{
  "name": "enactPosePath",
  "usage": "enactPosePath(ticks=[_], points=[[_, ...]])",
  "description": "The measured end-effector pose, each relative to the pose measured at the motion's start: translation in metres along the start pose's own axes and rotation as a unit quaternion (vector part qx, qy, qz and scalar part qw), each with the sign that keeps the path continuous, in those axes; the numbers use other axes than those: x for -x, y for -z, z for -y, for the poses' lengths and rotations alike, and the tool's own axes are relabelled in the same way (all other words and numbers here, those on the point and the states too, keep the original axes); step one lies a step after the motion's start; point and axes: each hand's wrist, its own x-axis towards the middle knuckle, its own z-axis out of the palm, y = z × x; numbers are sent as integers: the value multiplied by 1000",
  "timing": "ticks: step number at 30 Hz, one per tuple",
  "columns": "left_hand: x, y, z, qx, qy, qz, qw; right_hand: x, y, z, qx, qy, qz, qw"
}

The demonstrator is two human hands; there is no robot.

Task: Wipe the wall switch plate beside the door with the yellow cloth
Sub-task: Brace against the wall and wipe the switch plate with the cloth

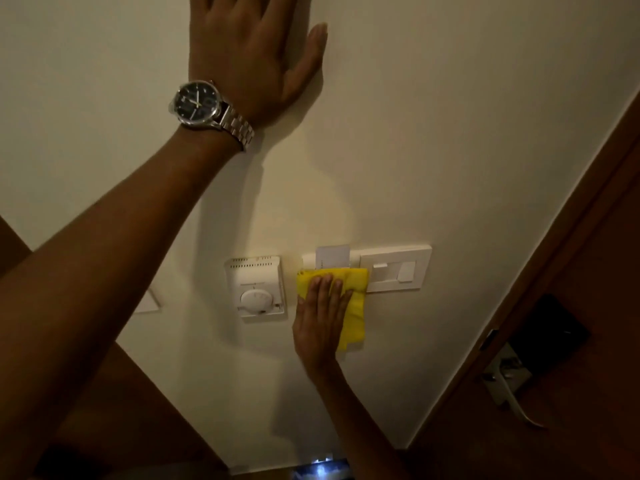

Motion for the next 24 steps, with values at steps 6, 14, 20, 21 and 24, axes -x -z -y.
enactPosePath(ticks=[6, 14, 20, 21, 24], points=[[-5, 4, 0, -17, 1, 36, 999, 37, 4, -14, 43, -42, 65, 996], [3, 0, 1, 0, -3, -13, 1000, 12, 2, -2, 49, 3, 21, 999], [5, 1, 1, 4, 9, 10, 1000, -15, 10, 5, 33, 30, -16, 999], [6, 1, 1, 5, 14, 11, 1000, -14, 13, 4, 19, 33, -23, 999], [6, -1, 1, -3, 1, -17, 1000, -5, 22, -10, 28, 52, -22, 998]])
